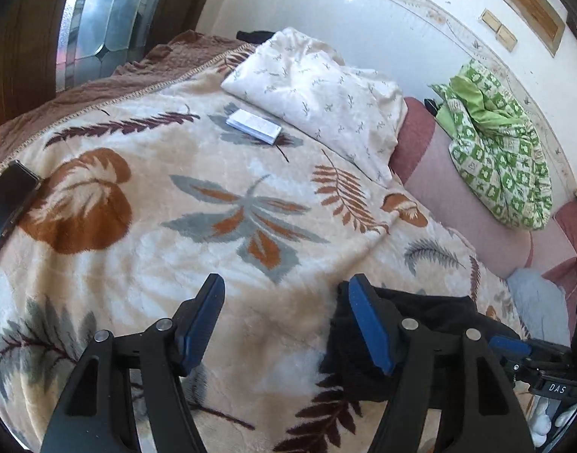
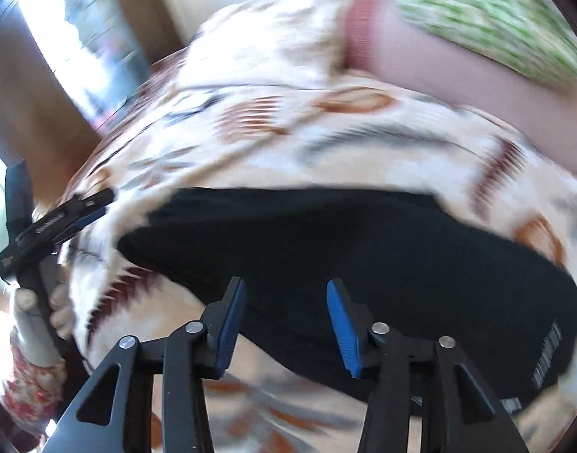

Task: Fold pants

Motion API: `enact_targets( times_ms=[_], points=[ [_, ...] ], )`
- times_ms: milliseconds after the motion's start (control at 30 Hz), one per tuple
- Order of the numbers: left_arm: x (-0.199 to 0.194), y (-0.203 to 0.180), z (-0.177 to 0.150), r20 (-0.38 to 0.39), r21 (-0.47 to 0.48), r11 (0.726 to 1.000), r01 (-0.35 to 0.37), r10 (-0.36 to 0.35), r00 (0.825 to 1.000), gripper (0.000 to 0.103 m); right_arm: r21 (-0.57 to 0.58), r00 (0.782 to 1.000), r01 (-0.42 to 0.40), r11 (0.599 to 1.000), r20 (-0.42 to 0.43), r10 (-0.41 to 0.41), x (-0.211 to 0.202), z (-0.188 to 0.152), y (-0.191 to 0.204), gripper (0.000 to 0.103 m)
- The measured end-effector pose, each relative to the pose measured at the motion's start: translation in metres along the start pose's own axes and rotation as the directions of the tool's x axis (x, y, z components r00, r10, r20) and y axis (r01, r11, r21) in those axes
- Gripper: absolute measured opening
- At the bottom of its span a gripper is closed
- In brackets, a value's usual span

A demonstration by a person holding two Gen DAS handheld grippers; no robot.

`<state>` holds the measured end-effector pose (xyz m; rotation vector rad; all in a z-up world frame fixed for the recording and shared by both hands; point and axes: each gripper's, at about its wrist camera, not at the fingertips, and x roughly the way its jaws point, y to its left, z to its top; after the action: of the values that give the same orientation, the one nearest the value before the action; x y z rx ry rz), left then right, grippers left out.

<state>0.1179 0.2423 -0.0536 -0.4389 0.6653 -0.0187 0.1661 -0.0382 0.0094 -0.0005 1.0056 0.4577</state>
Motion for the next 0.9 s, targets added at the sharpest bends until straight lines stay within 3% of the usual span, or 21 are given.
enact_targets(
  times_ms=[100,200,333,367,400,500,667,733,900],
  points=[
    [-0.011,0.011,0.006,0.071,0.02,0.998,-0.053,0.051,0.996,0.068,-0.075,1.0,-0.017,0.997,-0.023,0.015,0.035,0.032,0.043,0.049],
    [-0.013,0.022,0.011,0.093,0.021,0.997,-0.073,0.071,0.993,0.068,-0.126,0.996,-0.04,0.991,-0.082,0.03,0.075,0.054,0.077,0.05],
    [-0.01,0.03,0.011,0.082,0.015,0.997,-0.077,0.075,0.994,0.068,-0.22,0.985,0.033,0.975,-0.159,-0.069,0.125,0.058,0.109,0.055],
    [-0.009,0.032,0.012,0.078,0.006,0.997,-0.074,0.073,0.994,0.068,-0.238,0.981,0.051,0.97,-0.172,-0.094,0.133,0.057,0.113,0.05],
    [-0.009,0.034,0.012,0.077,-0.001,0.997,-0.072,0.072,0.994,0.068,-0.251,0.978,0.072,0.965,-0.171,-0.118,0.136,0.055,0.118,0.022],
    [-0.008,0.038,0.013,0.072,-0.022,0.998,-0.051,0.052,0.996,0.068,-0.232,0.986,0.082,0.969,-0.124,-0.113,0.122,0.059,0.12,0.014],
    [-0.003,0.04,0.014,0.051,-0.041,0.999,-0.02,0.022,0.998,0.068,-0.148,0.99,0.124,0.981,-0.054,-0.133,0.107,0.088,0.105,0.014],
    [-0.002,0.04,0.014,0.045,-0.044,0.999,-0.015,0.017,0.999,0.068,-0.112,0.988,0.134,0.985,-0.056,-0.141,0.117,0.102,0.101,0.014],
    [-0.001,0.04,0.013,0.032,-0.049,0.999,-0.004,0.005,0.999,0.069,-0.018,0.992,0.073,0.997,-0.101,-0.075,0.149,0.121,0.099,0.019]
  ],
)
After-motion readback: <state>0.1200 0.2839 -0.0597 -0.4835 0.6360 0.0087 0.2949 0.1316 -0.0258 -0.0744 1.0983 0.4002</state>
